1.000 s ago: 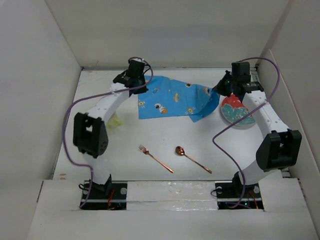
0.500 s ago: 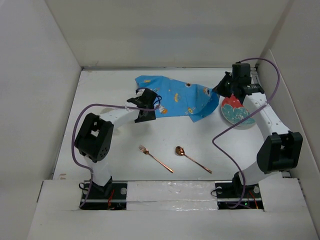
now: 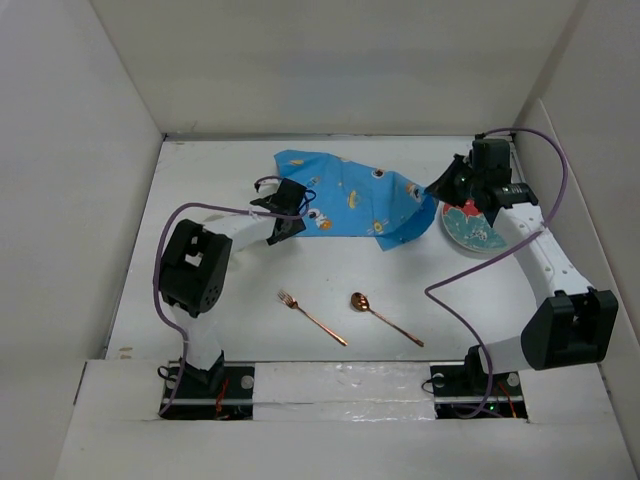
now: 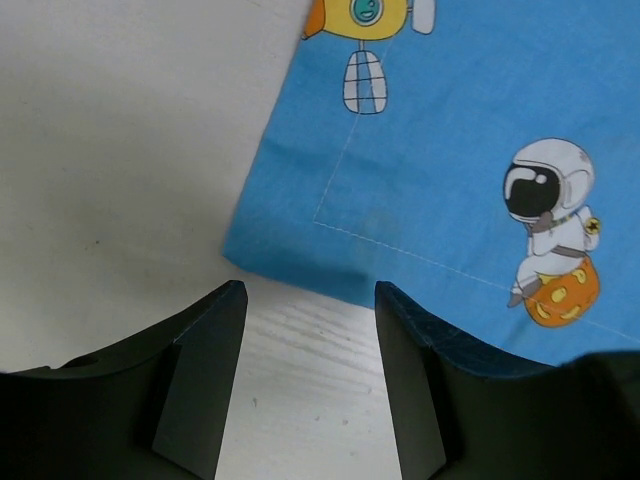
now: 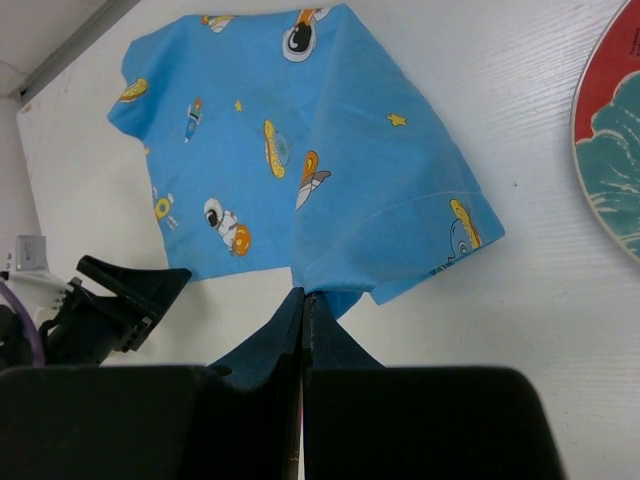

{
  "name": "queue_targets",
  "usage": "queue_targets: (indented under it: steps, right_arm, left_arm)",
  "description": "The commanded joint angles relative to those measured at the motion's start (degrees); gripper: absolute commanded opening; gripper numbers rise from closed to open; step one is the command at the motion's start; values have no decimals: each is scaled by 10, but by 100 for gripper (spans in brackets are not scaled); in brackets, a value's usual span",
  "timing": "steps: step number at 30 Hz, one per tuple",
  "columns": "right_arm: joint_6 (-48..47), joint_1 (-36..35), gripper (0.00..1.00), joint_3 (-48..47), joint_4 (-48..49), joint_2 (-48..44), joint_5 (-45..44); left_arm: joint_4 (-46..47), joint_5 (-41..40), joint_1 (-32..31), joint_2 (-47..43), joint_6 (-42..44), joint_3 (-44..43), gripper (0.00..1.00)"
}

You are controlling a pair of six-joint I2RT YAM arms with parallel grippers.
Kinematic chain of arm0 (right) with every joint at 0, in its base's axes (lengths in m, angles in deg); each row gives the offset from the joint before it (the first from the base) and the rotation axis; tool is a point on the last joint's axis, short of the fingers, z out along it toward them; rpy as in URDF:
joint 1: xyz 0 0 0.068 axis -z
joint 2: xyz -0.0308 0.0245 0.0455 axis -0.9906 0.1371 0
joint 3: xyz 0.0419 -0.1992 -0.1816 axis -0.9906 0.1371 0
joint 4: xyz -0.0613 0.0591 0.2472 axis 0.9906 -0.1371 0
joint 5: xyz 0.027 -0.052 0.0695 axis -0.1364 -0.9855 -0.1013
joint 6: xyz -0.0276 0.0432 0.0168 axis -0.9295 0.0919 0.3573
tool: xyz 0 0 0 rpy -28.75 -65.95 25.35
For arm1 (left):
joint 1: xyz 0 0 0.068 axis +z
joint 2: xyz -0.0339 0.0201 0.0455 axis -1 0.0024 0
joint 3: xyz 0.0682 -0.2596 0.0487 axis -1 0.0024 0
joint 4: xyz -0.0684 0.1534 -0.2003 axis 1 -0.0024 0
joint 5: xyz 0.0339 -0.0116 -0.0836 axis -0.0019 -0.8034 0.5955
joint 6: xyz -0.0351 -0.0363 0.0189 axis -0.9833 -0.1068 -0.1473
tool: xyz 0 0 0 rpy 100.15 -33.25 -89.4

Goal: Set the dinner table for one person

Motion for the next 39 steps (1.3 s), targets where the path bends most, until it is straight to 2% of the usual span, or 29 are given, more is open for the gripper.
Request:
queue_targets:
  steps: [1,9,16,21,31,32,33,34,39]
  right_arm:
    - [-9,3,0,2,18,-16,6]
    - [-13,20,0,8,18,-19,9]
    - [-14,43,0,9,20,-14,16]
    - [-14,48,0,8,20,-15,24]
    - [-9,65,0,16,25,-42,50]
    - [-9,65,0,18,25,-45,49]
    - [-9,65,0,20,25,-52,50]
    - [-8,65,0,23,27,-54,50]
    - [-7,65,0,19,32,-58,62]
  left_arm:
    - [-7,-19,1,25,-24,-24,51]
    - [-25,-47,11,50,-29,-38,51]
    - [-41,-43,11,89,-31,-55,47]
    - [-51,-53,11,105,3,-77,42]
    - [-63,-63,11,124,63,-101,18]
    - [-63,-64,11,123,66,-100,14]
    - [-62,-64,11,123,71,-100,4]
    - [-66,-64,11,123,71,-101,0]
    - [-69,-57,11,74,76,-103,0]
